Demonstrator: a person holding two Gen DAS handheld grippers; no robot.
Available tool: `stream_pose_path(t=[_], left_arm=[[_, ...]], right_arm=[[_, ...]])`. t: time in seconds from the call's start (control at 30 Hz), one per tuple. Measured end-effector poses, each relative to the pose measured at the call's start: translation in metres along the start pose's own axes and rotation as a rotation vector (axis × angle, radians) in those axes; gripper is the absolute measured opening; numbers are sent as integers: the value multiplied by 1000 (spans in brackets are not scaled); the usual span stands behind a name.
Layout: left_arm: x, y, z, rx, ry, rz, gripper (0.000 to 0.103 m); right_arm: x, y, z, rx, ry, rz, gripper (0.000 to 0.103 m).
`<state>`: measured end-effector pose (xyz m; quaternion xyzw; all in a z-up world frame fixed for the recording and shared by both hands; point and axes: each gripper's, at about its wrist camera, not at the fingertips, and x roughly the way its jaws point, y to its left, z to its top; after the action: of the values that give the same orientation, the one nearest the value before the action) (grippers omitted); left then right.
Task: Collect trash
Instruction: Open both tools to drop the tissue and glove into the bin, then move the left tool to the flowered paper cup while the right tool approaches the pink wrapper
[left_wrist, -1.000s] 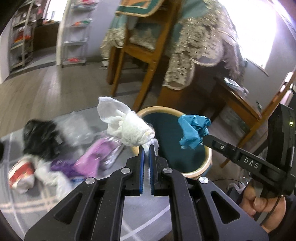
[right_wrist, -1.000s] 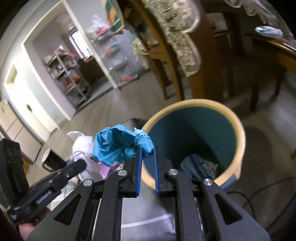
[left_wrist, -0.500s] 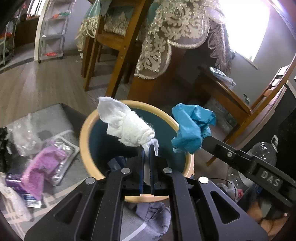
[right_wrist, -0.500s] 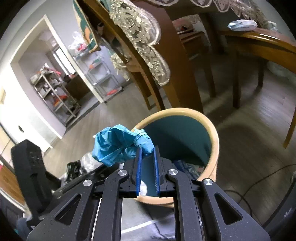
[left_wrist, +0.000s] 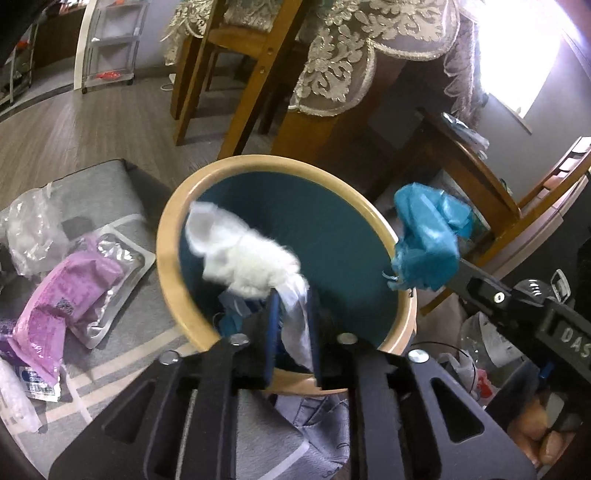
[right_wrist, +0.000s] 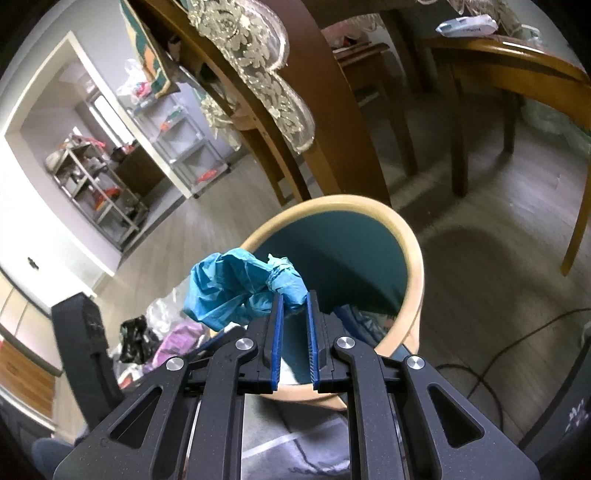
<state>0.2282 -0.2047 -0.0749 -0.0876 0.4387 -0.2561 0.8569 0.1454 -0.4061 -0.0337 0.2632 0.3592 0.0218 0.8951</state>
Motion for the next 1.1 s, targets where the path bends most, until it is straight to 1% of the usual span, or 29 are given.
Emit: stream_pose_path(t=[0.07, 0.13, 0.17, 0.27, 0.4, 0.47, 0.57, 0.77, 0.93, 0.97, 1.0, 1.1], left_arm=[[-5, 2, -1, -2, -9, 0, 30], [-10, 3, -1, -2, -19, 0, 36], [-11, 4, 0, -2, -22, 2, 42], [-20, 8, 0, -7, -41, 13, 50], [-32, 15, -1, -25, -64, 27, 53], [-39, 19, -1, -30, -73, 34, 57], [-49, 25, -2, -39, -86, 48, 59], [-68, 36, -6, -58, -110, 58, 64], [-84, 45, -9, -65, -131, 73, 65], [-87, 47, -10, -67, -135, 77, 66], [-91, 49, -11, -68, -140, 82, 66], [-101, 56, -14, -66, -151, 99, 68]], right_arm=[[4, -1, 0, 2, 9, -6, 13], [6, -3, -1, 4, 16, -10, 13], [7, -3, -1, 5, 19, -13, 13], [11, -4, -1, 7, 30, -19, 14], [17, -3, -3, -1, 48, -30, 14], [20, -1, -4, -10, 56, -36, 14], [25, 1, -8, -22, 74, -47, 14], [35, 6, -14, -50, 107, -78, 15], [43, 6, -20, -61, 140, -89, 15], [45, 6, -21, -62, 147, -90, 16], [46, 7, -21, -63, 151, -90, 20], [46, 9, -23, -64, 151, -85, 24]])
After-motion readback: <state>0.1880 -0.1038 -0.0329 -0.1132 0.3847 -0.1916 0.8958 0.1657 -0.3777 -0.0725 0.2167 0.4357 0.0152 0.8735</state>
